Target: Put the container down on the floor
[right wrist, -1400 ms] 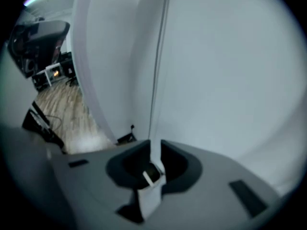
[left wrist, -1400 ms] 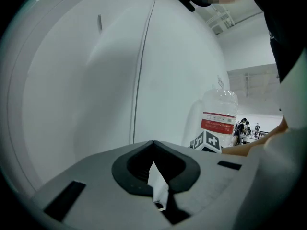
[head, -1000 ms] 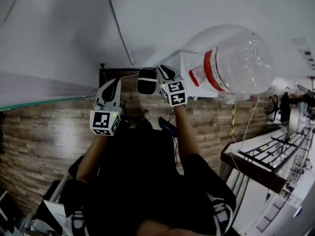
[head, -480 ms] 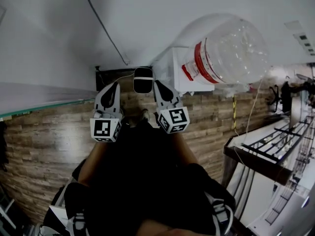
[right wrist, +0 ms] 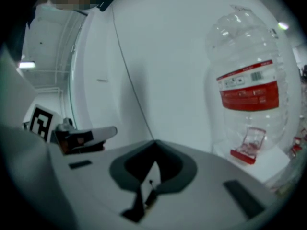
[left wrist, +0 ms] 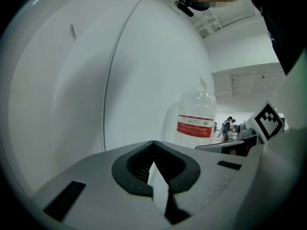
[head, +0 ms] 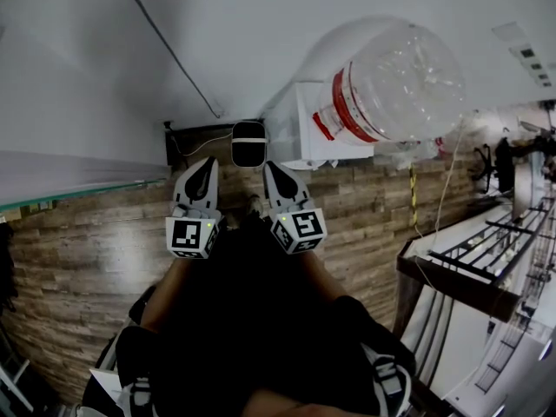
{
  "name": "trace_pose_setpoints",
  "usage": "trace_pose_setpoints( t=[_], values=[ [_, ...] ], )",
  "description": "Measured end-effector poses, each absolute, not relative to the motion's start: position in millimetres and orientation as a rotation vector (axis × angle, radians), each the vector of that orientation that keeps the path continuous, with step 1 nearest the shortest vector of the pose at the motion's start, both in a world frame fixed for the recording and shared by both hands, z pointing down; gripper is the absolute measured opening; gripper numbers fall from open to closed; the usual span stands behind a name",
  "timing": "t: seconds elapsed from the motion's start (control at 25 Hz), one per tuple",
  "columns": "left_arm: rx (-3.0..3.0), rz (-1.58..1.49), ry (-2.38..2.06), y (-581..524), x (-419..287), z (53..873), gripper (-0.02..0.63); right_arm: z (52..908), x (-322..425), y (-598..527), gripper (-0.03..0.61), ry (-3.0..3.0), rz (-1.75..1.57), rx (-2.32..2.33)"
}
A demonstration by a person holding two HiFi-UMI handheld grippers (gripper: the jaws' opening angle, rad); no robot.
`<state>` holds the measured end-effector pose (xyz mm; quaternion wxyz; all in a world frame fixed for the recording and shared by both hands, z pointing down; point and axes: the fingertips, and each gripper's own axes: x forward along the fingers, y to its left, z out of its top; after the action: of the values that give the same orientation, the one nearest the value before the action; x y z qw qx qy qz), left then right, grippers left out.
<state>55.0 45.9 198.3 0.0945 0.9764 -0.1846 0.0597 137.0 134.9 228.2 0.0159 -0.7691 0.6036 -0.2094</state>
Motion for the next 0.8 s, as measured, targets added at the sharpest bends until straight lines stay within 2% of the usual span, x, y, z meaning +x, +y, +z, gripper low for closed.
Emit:
trace_pose_setpoints(
  t=[0.8],
  values=[
    [2.898,0.183,-0.548,47.2,55.0,204.5,0.031,224.9,140.7,135.3,0.032,1.888,-0.566,-2.394]
  ],
)
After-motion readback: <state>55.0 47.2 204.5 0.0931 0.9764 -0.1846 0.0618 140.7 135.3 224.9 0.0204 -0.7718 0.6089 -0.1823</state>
